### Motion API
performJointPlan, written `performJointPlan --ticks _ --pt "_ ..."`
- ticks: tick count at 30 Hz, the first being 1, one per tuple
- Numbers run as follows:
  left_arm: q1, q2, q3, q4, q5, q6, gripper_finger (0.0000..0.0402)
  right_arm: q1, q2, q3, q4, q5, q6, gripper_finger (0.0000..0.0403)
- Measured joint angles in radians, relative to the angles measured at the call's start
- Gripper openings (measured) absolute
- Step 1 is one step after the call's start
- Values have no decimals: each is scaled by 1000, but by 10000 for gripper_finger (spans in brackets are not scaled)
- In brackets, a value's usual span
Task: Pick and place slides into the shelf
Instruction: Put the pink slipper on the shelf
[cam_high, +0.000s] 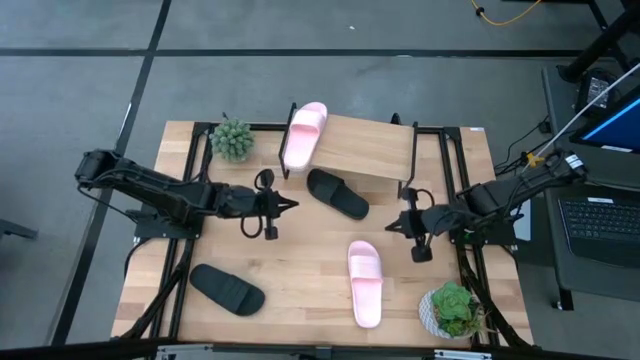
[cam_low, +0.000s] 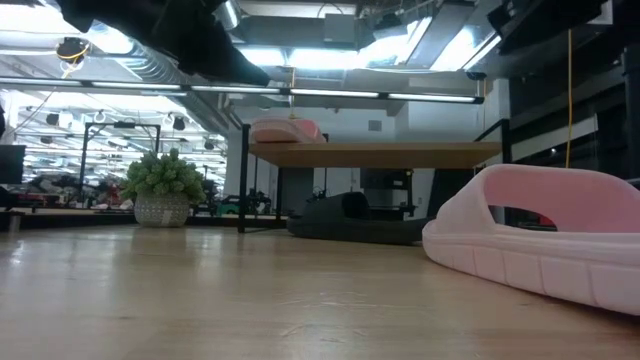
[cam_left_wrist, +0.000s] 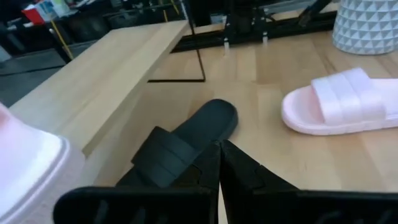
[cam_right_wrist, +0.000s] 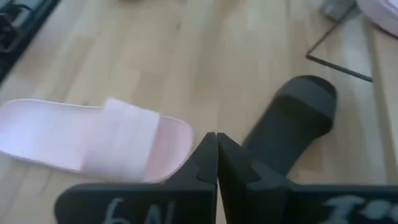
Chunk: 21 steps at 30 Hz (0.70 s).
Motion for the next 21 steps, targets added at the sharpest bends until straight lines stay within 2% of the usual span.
performJointPlan --ticks 6,9,21 --pt "-34 0 0 46 0 8 0 65 16 17 -12 -85 -48 2" --pt "-43 0 0 57 0 9 0 99 15 18 -10 -86 -23 2" --pt "-47 0 0 89 -1 7 0 196 91 20 23 0 114 1"
